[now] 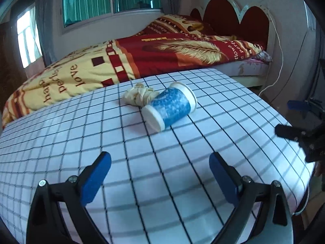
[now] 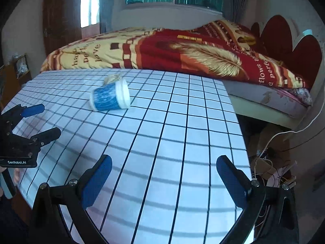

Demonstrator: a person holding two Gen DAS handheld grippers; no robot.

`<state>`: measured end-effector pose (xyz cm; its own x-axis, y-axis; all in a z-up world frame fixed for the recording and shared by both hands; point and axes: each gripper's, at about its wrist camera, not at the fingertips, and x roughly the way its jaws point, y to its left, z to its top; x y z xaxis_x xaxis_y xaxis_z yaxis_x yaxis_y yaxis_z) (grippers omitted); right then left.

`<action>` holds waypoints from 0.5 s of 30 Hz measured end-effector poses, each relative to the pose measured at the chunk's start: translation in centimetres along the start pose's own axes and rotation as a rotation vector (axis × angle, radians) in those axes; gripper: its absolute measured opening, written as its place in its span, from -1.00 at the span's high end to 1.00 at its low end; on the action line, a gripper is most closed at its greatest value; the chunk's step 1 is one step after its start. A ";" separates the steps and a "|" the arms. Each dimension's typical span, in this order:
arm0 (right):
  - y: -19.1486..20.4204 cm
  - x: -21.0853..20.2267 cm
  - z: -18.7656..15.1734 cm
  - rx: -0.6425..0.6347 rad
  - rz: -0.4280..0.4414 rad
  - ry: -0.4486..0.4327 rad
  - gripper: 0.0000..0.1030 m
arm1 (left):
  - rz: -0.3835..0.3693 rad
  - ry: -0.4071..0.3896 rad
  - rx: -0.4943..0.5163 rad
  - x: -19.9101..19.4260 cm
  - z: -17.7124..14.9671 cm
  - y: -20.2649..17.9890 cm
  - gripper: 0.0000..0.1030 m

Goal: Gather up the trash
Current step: 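Grasp the blue-white paper cup with the left tool while the right tool grasps the beige tissue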

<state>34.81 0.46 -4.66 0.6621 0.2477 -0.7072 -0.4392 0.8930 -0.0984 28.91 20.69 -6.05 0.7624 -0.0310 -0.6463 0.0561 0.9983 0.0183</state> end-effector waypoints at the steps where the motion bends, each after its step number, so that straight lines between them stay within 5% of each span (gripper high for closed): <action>1: -0.2 0.5 0.3 0.006 -0.003 0.003 -1.00 | -0.008 -0.001 -0.001 0.8 0.5 0.1 -0.89; 10: -2.4 2.9 0.5 0.038 -0.046 0.023 -1.00 | -0.113 0.013 -0.047 5.7 3.4 0.4 -0.89; 15: -4.6 2.9 -0.5 0.071 -0.080 0.038 -1.00 | -0.326 -0.028 -0.079 5.9 4.4 -2.0 -0.89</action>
<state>38.42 -3.17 -6.62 0.6692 0.1610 -0.7254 -0.3409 0.9340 -0.1071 36.13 18.30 -6.51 0.7300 -0.3493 -0.5875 0.2501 0.9365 -0.2460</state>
